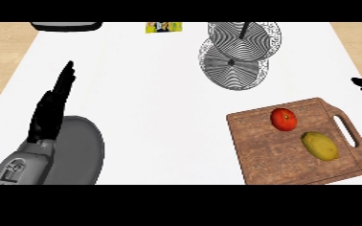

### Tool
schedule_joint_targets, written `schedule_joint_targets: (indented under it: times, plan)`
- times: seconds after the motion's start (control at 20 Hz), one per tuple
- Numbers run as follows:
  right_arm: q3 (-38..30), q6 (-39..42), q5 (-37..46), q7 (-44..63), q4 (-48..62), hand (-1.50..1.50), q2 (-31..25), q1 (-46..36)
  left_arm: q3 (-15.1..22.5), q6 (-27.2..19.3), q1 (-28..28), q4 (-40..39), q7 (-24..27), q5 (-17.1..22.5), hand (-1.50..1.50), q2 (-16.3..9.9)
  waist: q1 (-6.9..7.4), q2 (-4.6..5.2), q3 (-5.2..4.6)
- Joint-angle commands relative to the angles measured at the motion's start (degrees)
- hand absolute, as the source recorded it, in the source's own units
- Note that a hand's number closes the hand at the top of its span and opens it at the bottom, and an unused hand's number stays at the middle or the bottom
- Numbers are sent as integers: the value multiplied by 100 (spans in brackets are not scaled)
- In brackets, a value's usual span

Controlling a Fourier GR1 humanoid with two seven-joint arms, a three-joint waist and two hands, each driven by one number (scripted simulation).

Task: Pick the lemon from the cutting board and place it in the tiered basket

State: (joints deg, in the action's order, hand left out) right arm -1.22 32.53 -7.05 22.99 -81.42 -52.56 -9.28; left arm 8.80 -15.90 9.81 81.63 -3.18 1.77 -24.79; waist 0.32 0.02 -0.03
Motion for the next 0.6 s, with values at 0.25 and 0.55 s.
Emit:
schedule_joint_targets:
  times: [0.25, 0.55]
  plan:
    - [58, 249, 858, 258, -89, -150, 491, 197, -534, 472, -159, -16, 114, -7, 0, 2, -38, -4, 2]
    - [-15, 276, 1538, 61, -303, -150, 905, 445, -341, 241, -58, 178, -170, -647, 0, 443, -45, -5, 4]
